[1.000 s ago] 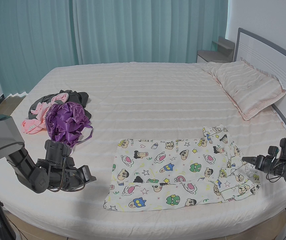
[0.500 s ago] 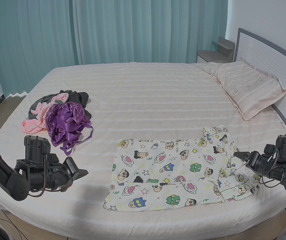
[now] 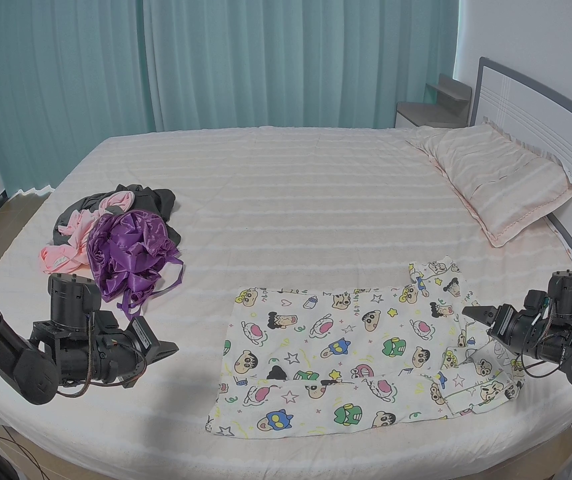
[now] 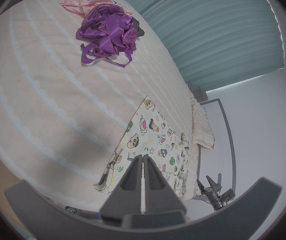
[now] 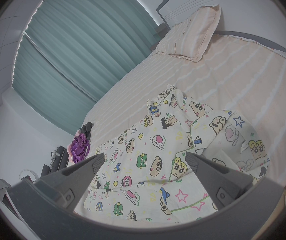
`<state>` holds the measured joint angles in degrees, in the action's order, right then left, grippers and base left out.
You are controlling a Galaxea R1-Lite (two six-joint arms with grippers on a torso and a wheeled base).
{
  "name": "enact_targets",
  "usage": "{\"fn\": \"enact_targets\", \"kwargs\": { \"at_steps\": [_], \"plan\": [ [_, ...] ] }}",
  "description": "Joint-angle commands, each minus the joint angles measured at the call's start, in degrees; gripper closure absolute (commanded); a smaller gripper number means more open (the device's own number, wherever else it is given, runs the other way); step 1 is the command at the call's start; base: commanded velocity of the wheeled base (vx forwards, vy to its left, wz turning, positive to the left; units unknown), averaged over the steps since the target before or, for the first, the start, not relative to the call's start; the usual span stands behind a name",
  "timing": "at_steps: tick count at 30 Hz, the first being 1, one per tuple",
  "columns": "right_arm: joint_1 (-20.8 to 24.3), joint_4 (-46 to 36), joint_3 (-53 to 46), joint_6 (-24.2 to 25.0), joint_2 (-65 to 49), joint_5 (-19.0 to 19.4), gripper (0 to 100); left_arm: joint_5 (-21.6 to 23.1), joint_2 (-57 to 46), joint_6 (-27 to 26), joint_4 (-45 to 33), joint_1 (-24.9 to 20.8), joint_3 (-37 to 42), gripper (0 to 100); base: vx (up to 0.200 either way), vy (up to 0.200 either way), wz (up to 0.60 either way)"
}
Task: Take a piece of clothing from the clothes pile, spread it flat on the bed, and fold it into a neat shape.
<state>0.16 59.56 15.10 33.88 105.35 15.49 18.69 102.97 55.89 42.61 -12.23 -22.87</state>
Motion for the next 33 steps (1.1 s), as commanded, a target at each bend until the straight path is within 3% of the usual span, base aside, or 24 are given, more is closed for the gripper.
{"fn": "enact_targets", "kwargs": {
  "at_steps": [1, 4, 28, 33],
  "plan": [
    [0.0, 0.0, -0.3, 0.0, 0.4, 0.1, 0, 0.0, 0.9, 0.2, 0.0, -0.9, 0.1, 100, 0.0, 0.0, 0.0],
    [0.0, 0.0, -0.6, 0.0, 0.6, 0.1, 0, 0.0, 1.7, 0.2, 0.0, -1.6, 0.1, 100, 0.0, 0.0, 0.0],
    [0.6, 0.0, -0.6, -0.1, 2.1, 0.0, 0, -0.1, 3.2, 0.3, 0.7, -2.7, 0.4, 100, 0.0, -0.2, 0.0],
    [0.7, 0.0, -0.6, -0.1, 2.1, 0.0, 0, -0.3, 3.2, 0.2, 0.8, -2.7, 0.4, 100, 0.0, 0.0, 0.0]
  ]
}}
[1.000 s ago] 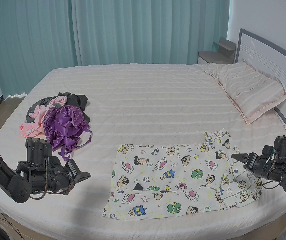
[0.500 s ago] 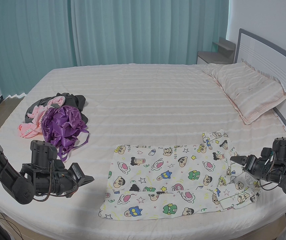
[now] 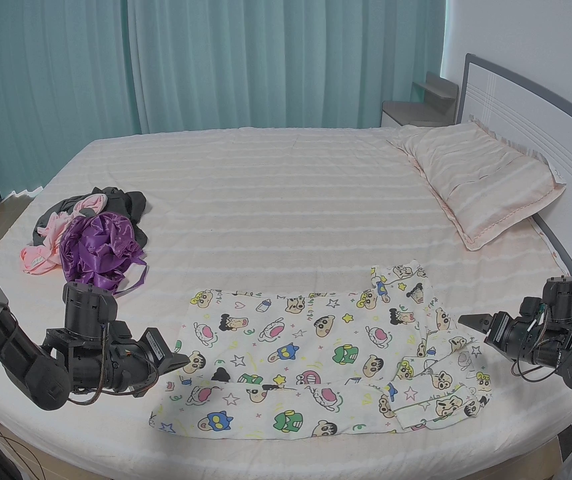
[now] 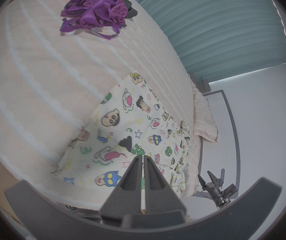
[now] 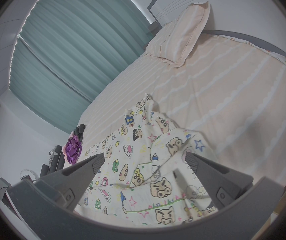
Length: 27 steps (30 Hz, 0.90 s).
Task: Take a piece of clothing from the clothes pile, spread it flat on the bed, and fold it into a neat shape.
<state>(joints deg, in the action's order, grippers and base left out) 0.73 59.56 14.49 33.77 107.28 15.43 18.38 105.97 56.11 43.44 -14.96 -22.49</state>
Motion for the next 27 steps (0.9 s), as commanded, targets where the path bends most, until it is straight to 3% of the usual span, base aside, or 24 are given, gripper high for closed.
{"fn": "enact_targets", "kwargs": {
  "at_steps": [1, 5, 6, 13, 17, 24, 27],
  "plan": [
    [0.1, 0.0, 0.0, 0.0, 0.2, 0.0, 0, 0.0, 0.2, 0.0, 0.0, -0.1, 0.0, 100, 0.0, 0.0, 0.0],
    [0.1, 0.0, -0.1, 0.0, 0.2, 0.0, 0, -0.1, 0.8, 0.0, 1.0, 0.0, 0.1, 100, 0.0, 0.0, 0.0],
    [0.1, 0.0, -0.1, 0.0, 0.2, 0.0, 0, -0.1, 0.8, 0.0, 1.0, 0.0, 0.1, 0, 0.0, 0.0, 0.0],
    [0.6, 0.0, -0.2, 0.0, 0.1, 0.0, 0, -1.0, 1.1, 1.1, 4.5, 1.0, -0.8, 0, 0.0, 0.0, 0.0],
    [1.5, 0.0, -0.4, 0.0, 0.0, -0.1, 0, -1.6, 1.6, -1.1, 8.4, 4.0, -4.1, 0, 0.0, 0.0, 0.0],
    [2.3, 0.0, -0.8, 0.0, 0.1, -0.1, 0, -1.4, 14.3, -16.1, 5.3, 9.9, -17.1, 0, 0.0, 0.0, 0.0],
    [2.8, 0.0, -0.8, 0.0, 0.3, -0.1, 0, -1.7, 19.5, -19.3, 3.8, 10.1, -22.9, 0, 0.0, 0.0, 0.0]
  ]
}}
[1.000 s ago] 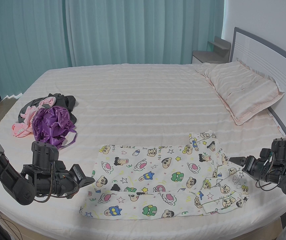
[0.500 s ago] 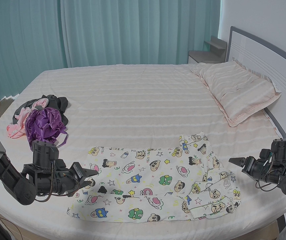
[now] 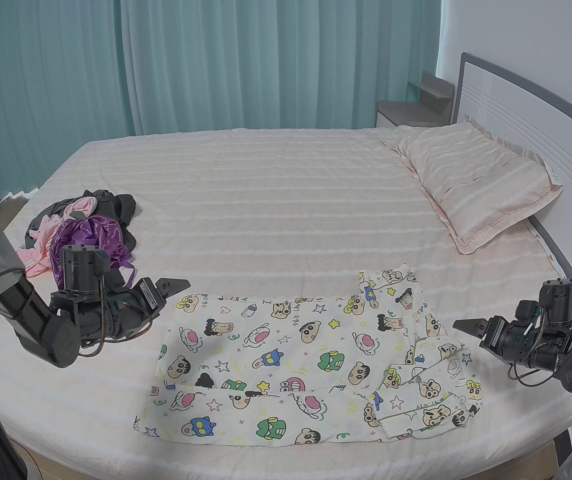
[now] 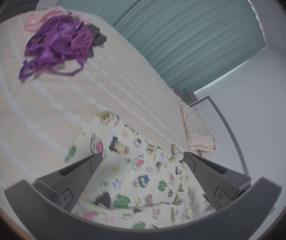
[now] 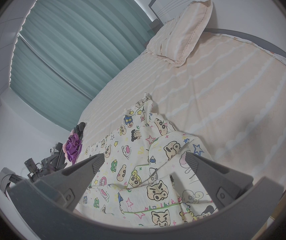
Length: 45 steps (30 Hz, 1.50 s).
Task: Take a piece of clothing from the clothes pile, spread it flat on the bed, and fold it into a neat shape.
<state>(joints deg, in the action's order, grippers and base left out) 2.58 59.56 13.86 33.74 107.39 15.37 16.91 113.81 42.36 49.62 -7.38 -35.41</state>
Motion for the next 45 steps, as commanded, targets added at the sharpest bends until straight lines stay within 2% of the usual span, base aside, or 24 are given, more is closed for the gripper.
{"fn": "enact_targets", "kwargs": {
  "at_steps": [1, 3, 5, 6, 7, 13, 21, 32, 36, 37, 45],
  "plan": [
    [1.2, 0.0, -0.2, 0.0, 0.3, 0.0, 0, -0.3, 13.0, -5.6, -3.3, 2.5, -11.8, 0, 0.0, 0.0, 0.0],
    [1.7, 0.0, -0.2, 0.1, 0.5, 0.0, 0, -1.3, 16.0, -5.7, -6.3, 2.3, -16.6, 0, 0.0, 0.0, 0.0],
    [2.0, 0.0, -0.1, 0.0, 1.0, -0.1, 0, -4.8, 19.0, -5.7, -11.1, 2.3, -22.9, 0, 0.0, 0.0, 0.0],
    [2.0, 0.0, -0.1, 0.0, 1.0, -0.1, 0, -4.8, 19.0, -5.7, -11.1, 2.3, -22.9, 0, 0.0, 0.0, 0.0],
    [2.3, 0.0, 0.1, 0.0, 1.2, -0.7, 0, -6.3, 20.9, -5.6, -13.6, 2.3, -26.3, 0, 0.0, 0.0, 0.0],
    [3.1, 0.1, 0.6, 0.0, 3.6, -3.5, 0, -6.3, 25.7, -6.6, -13.6, 2.0, -30.9, 0, 0.0, 0.0, 0.0],
    [3.2, 0.1, 0.6, 0.0, 3.7, -3.6, 0, -6.4, 28.2, -6.3, -13.9, 1.6, -35.2, 0, 0.0, 0.0, 0.0],
    [4.0, 0.1, 0.6, 0.2, 4.0, -3.2, 0, -6.1, 30.9, -6.4, -13.8, 1.0, -37.0, 0, 0.0, 0.0, 0.0],
    [4.2, 0.0, 2.4, 0.1, 4.0, -3.2, 0, -4.2, 31.2, -6.4, -13.6, 0.7, -37.2, 0, 0.0, 0.0, 0.0],
    [4.3, 0.0, 3.2, 0.1, 4.0, -3.2, 0, -3.8, 31.3, -6.3, -13.6, 0.8, -37.2, 100, 0.0, 0.0, 0.0],
    [4.2, -4.0, 17.8, 0.0, 10.9, -3.7, 0, -4.3, 31.3, -6.2, -11.5, 0.9, -36.3, 100, 0.0, 0.0, 0.0]
  ]
}}
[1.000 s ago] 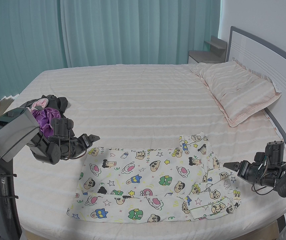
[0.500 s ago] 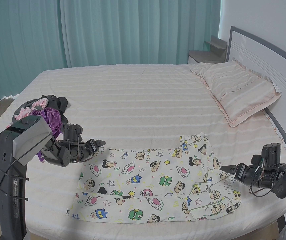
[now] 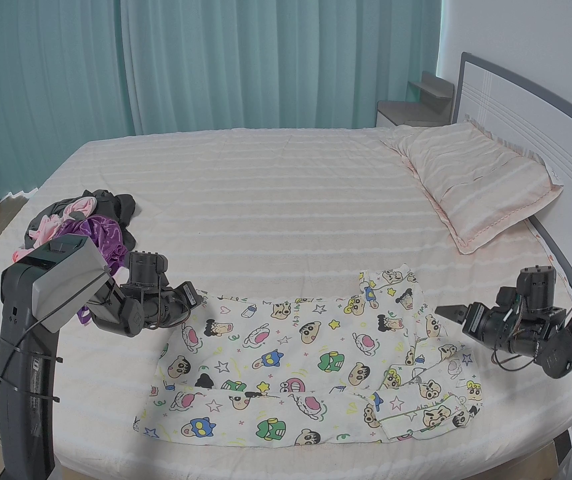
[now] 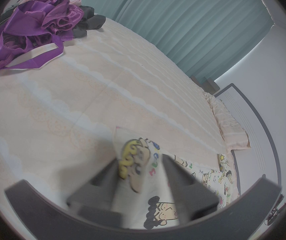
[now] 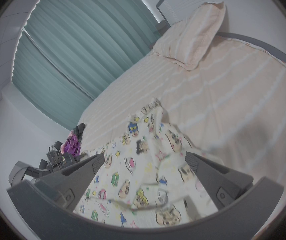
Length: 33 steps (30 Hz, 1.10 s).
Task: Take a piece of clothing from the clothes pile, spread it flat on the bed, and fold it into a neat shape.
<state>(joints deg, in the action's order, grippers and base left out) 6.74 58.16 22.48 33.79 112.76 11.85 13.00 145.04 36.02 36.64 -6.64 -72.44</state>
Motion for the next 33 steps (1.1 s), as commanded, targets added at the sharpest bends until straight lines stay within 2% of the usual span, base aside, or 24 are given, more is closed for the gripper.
{"fn": "enact_targets", "kwargs": {
  "at_steps": [1, 7, 13, 26, 33],
  "plan": [
    [0.0, -4.4, 12.4, -0.2, 7.2, -0.2, 0, -0.6, 0.1, 0.3, 2.1, 0.2, 1.0, 100, 0.0, 0.0, 0.0],
    [-1.0, -14.0, 27.3, -3.1, 14.2, -0.2, 0, -2.8, -0.9, 6.7, 6.2, 0.7, 2.6, 100, 0.0, 0.0, 0.0],
    [-0.9, -20.2, 38.3, -3.6, 20.3, -0.2, 0, -3.1, -1.7, 7.9, 8.1, 1.1, 4.8, 100, 0.0, 0.0, 0.0],
    [-0.5, -28.7, 52.3, -3.9, 28.4, -1.5, 0, -2.9, -2.8, 8.2, 9.6, 0.8, 7.7, 100, 0.0, 0.0, 0.0],
    [-0.1, -30.8, 54.3, -4.1, 30.4, -1.0, 0, -2.8, -2.8, 8.3, 9.6, 0.8, 7.7, 100, 0.0, 0.0, 0.0]
  ]
}}
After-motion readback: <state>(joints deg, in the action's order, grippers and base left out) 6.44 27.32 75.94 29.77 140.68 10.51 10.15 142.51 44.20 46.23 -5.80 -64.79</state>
